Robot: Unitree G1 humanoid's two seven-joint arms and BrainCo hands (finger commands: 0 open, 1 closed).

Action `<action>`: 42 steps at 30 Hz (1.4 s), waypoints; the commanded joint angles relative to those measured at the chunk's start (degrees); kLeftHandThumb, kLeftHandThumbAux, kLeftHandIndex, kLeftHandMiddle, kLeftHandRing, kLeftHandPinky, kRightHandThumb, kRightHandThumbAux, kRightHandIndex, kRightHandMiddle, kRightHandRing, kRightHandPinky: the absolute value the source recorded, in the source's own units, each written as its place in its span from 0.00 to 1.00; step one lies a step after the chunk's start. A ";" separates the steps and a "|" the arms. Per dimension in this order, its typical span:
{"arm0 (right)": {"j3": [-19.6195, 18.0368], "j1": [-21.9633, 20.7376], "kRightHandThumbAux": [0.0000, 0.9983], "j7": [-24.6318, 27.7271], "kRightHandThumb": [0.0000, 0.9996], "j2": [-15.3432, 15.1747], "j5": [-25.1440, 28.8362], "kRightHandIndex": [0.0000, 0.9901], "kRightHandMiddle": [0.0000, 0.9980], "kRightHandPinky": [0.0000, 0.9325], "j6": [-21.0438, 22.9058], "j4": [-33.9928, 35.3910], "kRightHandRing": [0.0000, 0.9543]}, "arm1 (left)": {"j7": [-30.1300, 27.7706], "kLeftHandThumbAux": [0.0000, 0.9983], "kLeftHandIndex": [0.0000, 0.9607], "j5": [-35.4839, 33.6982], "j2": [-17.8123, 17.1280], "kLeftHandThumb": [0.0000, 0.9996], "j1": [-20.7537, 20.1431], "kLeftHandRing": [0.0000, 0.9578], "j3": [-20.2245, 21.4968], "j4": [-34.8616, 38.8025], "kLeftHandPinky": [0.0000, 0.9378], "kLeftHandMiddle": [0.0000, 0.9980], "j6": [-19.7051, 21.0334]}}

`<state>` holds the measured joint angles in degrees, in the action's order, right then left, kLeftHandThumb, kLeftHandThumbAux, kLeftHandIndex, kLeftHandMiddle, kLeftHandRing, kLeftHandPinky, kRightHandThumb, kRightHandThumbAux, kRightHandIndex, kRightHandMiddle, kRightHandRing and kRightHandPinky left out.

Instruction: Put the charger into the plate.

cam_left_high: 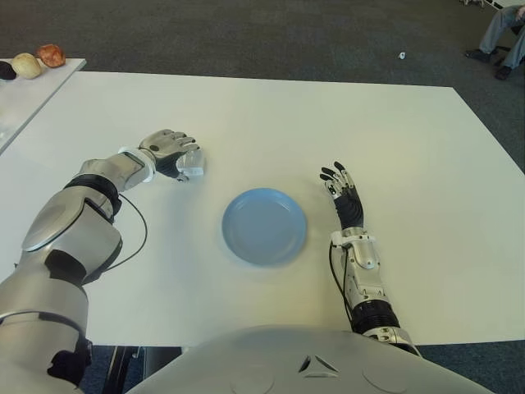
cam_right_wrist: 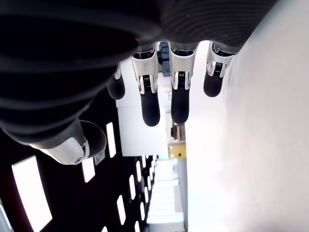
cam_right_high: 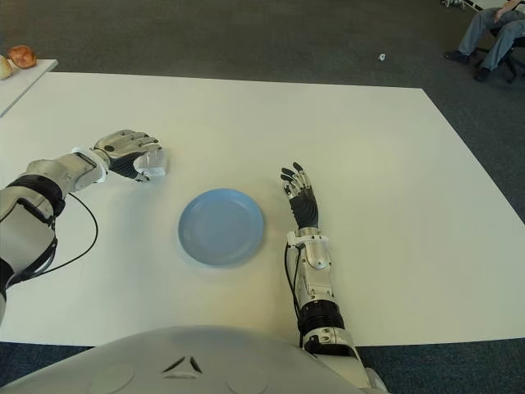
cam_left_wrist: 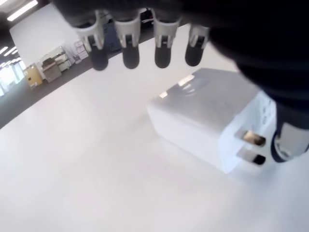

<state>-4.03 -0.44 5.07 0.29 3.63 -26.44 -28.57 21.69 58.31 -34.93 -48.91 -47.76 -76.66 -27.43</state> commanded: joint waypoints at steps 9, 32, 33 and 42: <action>-0.08 4.10 0.51 0.14 0.00 0.27 0.32 0.00 0.22 0.08 2.79 -3.27 0.19 | -5.28 0.46 0.00 -2.81 2.48 0.12 -0.54 0.00 2.56 -0.57 0.00 0.00 1.53; 0.21 5.12 0.53 0.46 0.00 0.24 0.20 0.00 0.21 0.08 2.86 -2.03 0.19 | -9.95 0.42 0.00 -6.90 4.83 0.12 0.42 0.00 6.09 -1.07 0.00 0.00 4.83; 0.21 5.18 0.53 0.43 0.00 0.26 0.18 0.00 0.21 0.08 2.84 -1.97 0.19 | -10.01 0.41 0.00 -6.92 4.85 0.12 0.44 0.00 6.20 -1.06 0.00 0.00 4.87; 0.19 5.44 0.51 0.26 0.00 0.31 0.07 0.00 0.22 0.09 2.44 -1.73 0.20 | -10.74 0.42 0.00 -7.38 5.21 0.12 0.74 0.00 6.91 -1.13 0.00 0.00 5.39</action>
<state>-3.72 0.60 5.54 0.24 3.58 -26.45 -27.33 12.56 51.53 -30.41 -48.86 -41.25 -77.13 -22.53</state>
